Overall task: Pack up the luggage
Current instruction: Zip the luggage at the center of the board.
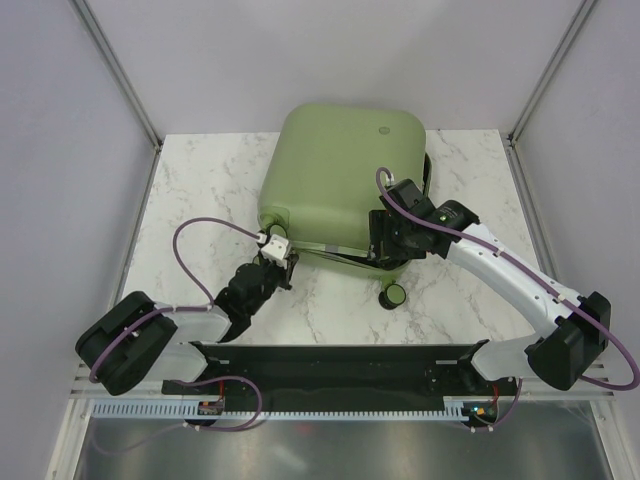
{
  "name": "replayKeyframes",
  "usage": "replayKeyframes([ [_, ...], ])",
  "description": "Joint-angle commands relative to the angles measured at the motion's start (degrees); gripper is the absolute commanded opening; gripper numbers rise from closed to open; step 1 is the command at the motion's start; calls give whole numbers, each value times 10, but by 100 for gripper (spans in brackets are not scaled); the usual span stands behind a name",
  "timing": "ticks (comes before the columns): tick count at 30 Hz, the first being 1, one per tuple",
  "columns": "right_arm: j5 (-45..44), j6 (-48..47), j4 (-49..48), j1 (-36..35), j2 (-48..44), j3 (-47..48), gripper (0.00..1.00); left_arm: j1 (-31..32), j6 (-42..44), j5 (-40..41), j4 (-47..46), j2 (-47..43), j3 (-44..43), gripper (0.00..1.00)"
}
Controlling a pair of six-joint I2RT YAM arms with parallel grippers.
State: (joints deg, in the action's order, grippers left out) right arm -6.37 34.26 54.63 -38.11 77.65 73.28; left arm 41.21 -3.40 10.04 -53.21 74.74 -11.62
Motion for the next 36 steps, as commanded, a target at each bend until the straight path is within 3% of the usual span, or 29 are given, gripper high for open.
replayKeyframes([
  [1, -20, -2, -60, 2, -5, 14, 0, 11, 26, -70, -24, -6, -35, 2],
  [11, -17, 0, -62, 3, -10, 15, 0, 105, 1, -56, -9, 18, -78, 2],
  [19, -15, -1, -63, 3, -18, 13, 0, 179, -23, -35, -25, 93, -134, 2],
  [36, -23, -18, -56, 2, -27, 19, 0, 242, -72, -26, -73, 194, -248, 2],
])
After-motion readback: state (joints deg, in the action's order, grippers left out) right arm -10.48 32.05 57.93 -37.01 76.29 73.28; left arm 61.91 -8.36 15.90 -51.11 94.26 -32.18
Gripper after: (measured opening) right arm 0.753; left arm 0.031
